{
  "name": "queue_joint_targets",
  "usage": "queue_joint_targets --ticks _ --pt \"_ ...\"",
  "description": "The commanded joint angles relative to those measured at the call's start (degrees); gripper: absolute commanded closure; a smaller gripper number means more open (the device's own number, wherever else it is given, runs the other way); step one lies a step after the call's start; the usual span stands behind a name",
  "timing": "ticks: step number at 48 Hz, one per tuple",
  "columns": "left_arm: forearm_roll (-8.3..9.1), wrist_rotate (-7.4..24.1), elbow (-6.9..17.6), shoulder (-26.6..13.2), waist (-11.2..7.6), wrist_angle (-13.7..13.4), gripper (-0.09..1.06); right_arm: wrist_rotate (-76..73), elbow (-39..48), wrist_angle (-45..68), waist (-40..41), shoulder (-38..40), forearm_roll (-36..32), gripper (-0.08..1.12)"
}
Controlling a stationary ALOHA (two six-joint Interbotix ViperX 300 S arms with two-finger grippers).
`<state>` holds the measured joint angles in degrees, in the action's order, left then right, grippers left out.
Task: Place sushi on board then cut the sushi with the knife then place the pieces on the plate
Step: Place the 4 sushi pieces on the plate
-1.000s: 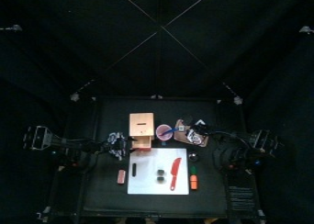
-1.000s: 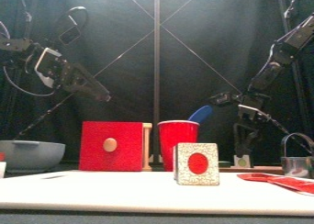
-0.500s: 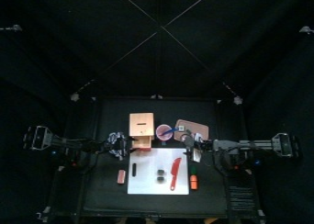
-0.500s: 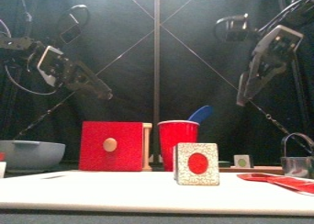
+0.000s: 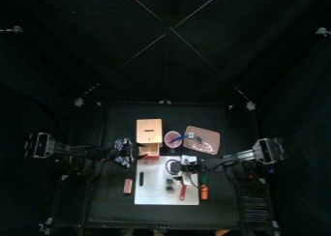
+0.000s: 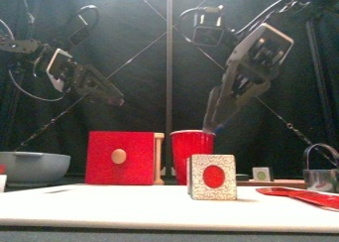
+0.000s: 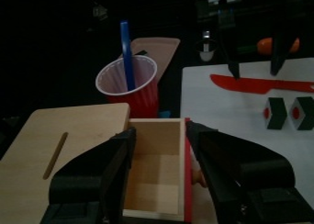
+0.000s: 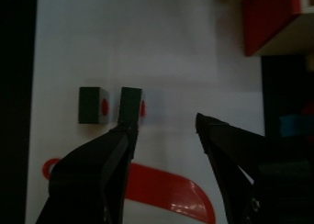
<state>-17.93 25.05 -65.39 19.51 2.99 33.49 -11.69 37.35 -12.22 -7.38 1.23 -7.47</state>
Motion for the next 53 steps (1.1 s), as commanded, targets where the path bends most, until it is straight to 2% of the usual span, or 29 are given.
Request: queue_joint_targets --ticks 1,29,45,53 --pt "0.00 0.00 0.44 0.44 0.26 0.26 0.12 0.00 -3.87 -0.26 -1.32 -2.72 0.26 0.17" --pt "0.00 -0.09 -0.70 0.53 0.00 0.26 0.12 0.00 -6.68 -1.67 -1.76 -8.44 1.76 0.20" --pt "-0.44 -0.18 -1.23 0.53 -0.09 0.26 0.12 0.00 -6.86 -2.29 -1.67 -8.44 1.67 0.40" --pt "-0.44 -0.09 -1.23 0.53 -0.09 0.26 0.12 -0.09 -6.59 -8.79 -1.76 -4.13 2.29 0.43"
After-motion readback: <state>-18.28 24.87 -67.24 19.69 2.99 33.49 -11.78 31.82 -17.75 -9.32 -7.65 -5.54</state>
